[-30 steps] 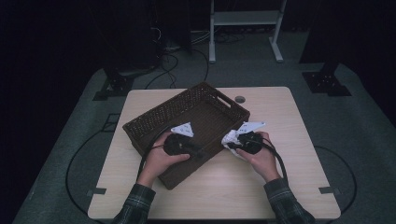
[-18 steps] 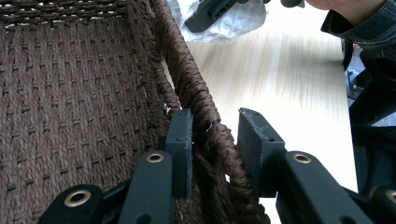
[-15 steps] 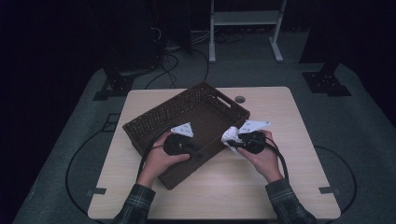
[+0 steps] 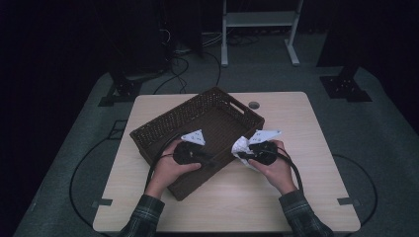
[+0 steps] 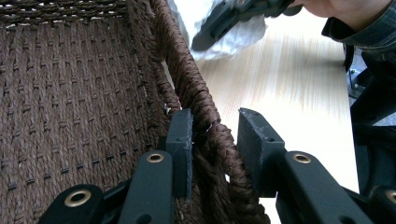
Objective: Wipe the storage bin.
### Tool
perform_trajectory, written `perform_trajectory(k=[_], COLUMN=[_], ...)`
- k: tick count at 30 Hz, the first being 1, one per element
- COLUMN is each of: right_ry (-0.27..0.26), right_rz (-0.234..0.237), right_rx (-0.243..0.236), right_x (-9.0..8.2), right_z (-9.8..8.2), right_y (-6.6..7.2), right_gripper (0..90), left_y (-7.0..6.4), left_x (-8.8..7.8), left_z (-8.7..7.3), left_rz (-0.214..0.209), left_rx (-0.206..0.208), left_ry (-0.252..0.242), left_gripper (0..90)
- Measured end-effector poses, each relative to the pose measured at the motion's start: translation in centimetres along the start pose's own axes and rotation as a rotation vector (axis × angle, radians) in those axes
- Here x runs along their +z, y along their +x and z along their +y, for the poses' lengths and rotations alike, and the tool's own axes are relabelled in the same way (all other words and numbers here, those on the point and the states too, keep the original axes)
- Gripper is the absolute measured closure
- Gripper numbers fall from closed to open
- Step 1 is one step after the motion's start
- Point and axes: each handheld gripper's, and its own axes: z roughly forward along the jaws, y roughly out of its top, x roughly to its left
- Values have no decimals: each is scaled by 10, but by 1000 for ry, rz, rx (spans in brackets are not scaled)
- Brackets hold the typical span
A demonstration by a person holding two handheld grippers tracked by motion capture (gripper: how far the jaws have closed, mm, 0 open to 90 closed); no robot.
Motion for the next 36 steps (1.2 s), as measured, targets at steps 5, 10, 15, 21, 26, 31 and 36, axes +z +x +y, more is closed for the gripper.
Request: perform_trajectory(k=[5,10,15,21,26,31,36], right_ry=[40,80,128,164,189,188,147], right_rz=[5,16,24,30,31,28,33], right_rx=[5,-1,-5,-17,-15,-19,-32], right_x=[10,21,32,41,47,46,36], right_z=[-5,-10,-15,-19,-22,-22,-15], right_y=[-1,2,5,8,9,10,15], right_gripper=[739,739,739,739,739,740,741], left_y=[0,0,0,0,0,0,0], left_x=[0,0,0,0,0,0,0], left_z=[0,0,0,0,0,0,0], left_rz=[1,1,0,-1,0,2,2], left_rx=[1,1,1,4,7,8,8], left_ry=[-1,-1,-1,0,4,3,2], left_gripper=[661,661,661,661,661,662,662])
